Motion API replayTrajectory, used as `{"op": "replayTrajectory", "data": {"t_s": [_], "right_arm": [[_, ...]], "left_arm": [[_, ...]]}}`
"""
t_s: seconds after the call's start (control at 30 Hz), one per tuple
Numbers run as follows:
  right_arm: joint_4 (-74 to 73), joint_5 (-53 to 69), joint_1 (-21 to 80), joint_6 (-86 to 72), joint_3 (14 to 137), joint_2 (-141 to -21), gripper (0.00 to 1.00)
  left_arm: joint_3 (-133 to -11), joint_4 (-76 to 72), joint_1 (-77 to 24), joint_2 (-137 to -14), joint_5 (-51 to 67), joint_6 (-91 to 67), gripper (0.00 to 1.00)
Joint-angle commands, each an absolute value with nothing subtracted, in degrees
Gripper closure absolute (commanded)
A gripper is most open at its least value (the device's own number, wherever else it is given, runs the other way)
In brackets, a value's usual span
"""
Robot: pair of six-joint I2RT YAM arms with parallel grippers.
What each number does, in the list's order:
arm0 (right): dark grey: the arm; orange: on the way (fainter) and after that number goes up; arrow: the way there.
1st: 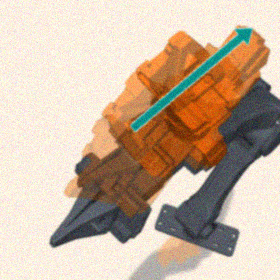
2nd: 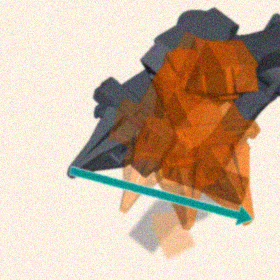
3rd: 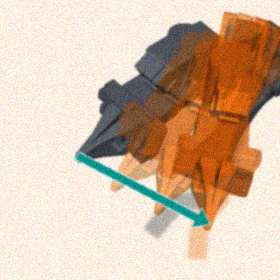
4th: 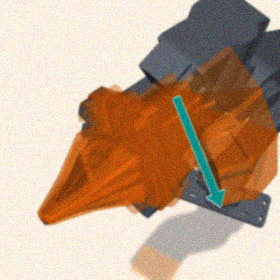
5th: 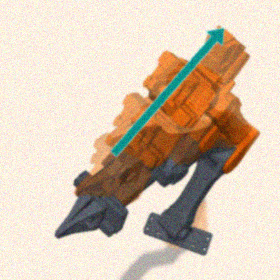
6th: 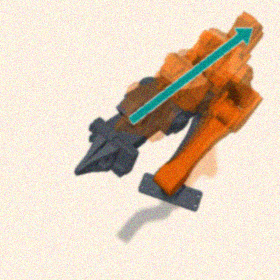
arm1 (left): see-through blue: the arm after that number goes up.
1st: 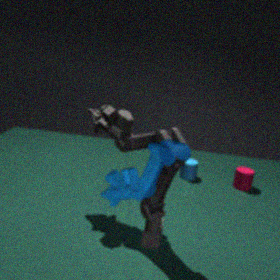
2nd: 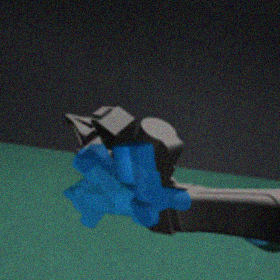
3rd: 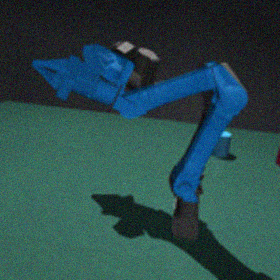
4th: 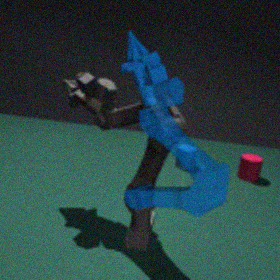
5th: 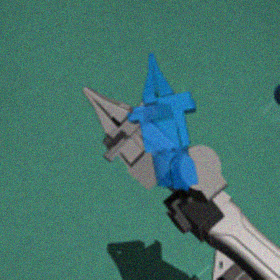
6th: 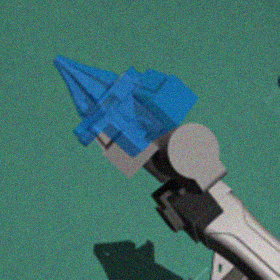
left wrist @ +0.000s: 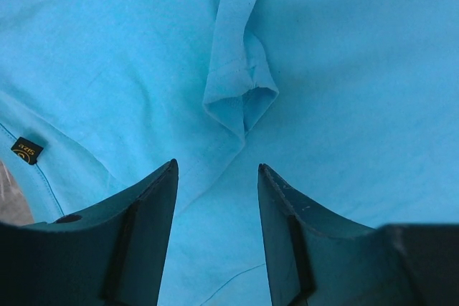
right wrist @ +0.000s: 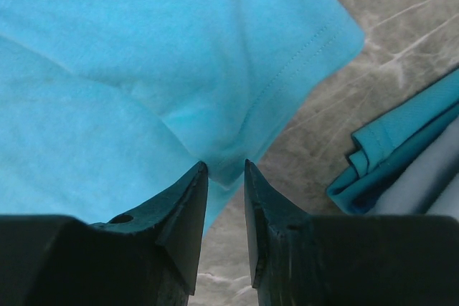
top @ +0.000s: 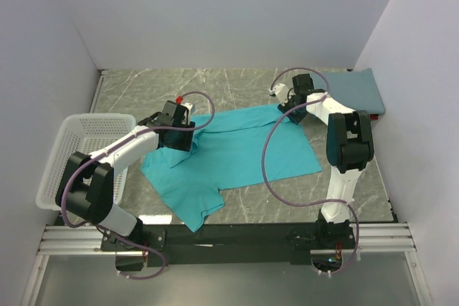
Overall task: Fold and stack the t-shirts
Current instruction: Fold the tshirt
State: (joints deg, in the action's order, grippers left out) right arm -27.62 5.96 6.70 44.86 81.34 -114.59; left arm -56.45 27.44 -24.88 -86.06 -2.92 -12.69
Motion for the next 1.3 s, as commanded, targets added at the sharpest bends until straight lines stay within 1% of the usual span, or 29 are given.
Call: {"op": "replayTrajectory", "data": {"t_s": [0.0,0.07,0.13,0.27,0.37,0.43,0.53,0.57,0.67,0.73,0.77,0.83,0.87,0.9,0.93,1.0,1.03,1.1,1.2,1.27], "right_arm": [[-26.1,4.75,6.68,45.09,82.88,-115.57,0.66],[-26.19,4.75,6.85,45.17,82.97,-116.01,0.67],[-26.02,4.48,7.12,45.35,82.97,-116.19,0.72],[-24.88,3.52,7.12,45.88,82.62,-115.23,0.92],[-22.51,0.54,7.12,46.49,81.74,-113.38,0.96],[-22.76,-1.48,7.03,47.11,82.35,-113.29,0.96],[-27.06,-2.28,7.12,48.07,84.98,-114.96,0.73],[-27.85,-2.2,7.12,48.51,84.82,-114.96,0.55],[-26.55,-1.5,7.03,48.52,83.24,-112.68,0.38],[-26.72,1.82,6.68,47.38,84.1,-111.8,0.36],[-27.94,3.5,6.42,45.2,86.63,-112.06,0.36],[-29.87,8.84,5.54,42.12,90.77,-115.12,0.36],[-31.36,10.18,5.28,38.79,95.05,-116.44,0.36],[-31.99,11.5,4.93,37.11,97.1,-119.33,0.36],[-31.99,12.38,4.75,35.18,98.95,-120.66,0.37],[-31.64,14.06,4.13,30.16,103.08,-123.56,0.39],[-31.03,14.58,4.04,27.28,103.79,-124.01,0.41],[-29.97,15.99,3.52,25.76,104.59,-124.98,0.42],[-31.19,15.74,3.52,25.31,105.99,-126.38,0.42],[-31.73,15.65,3.25,24.61,107.13,-126.91,0.43]], "left_arm": [[-55.99,26.19,-24.79,-84.81,-2.64,-11.78,0.46],[-55.9,26.19,-24.7,-84.9,-2.55,-11.78,0.46],[-55.81,26.19,-24.7,-84.99,-2.55,-11.95,0.46],[-55.81,26.19,-24.7,-84.9,-2.72,-11.78,0.47],[-55.72,26.1,-24.7,-84.82,-2.99,-11.87,0.47],[-55.81,26.1,-24.7,-84.73,-3.08,-11.69,0.47],[-55.72,26.28,-24.7,-84.29,-3.95,-11.86,0.47],[-55.72,26.19,-24.7,-83.59,-4.74,-11.95,0.47],[-55.02,25.23,-24.7,-80.52,-6.93,-12.22,0.46],[-54.67,24.35,-24.35,-78.76,-7.29,-12.74,0.45],[-54.41,23.13,-23.82,-77.18,-6.69,-13.01,0.4],[-53.71,21.02,-20.14,-74.37,-1.61,-14.76,0.31],[-52.74,18.57,-18.13,-73.4,0.94,-15.64,0.19],[-52.13,16.72,-12.71,-72.52,8.01,-17.65,0.15],[-51.6,15.39,-9.87,-71.29,11.22,-18.71,0.12],[-51.24,13.1,-3.2,-71.1,16.93,-20.38,0.11],[-51.07,12.83,-2.21,-71.36,19.05,-20.22,0.12],[-50.89,12.92,-1.76,-72.07,18.81,-17.95,0.13],[-52.11,15.89,-1.76,-74.44,17.67,-16.18,0.19],[-52.47,15.73,-1.76,-74.97,18.19,-16.17,0.2]]}}
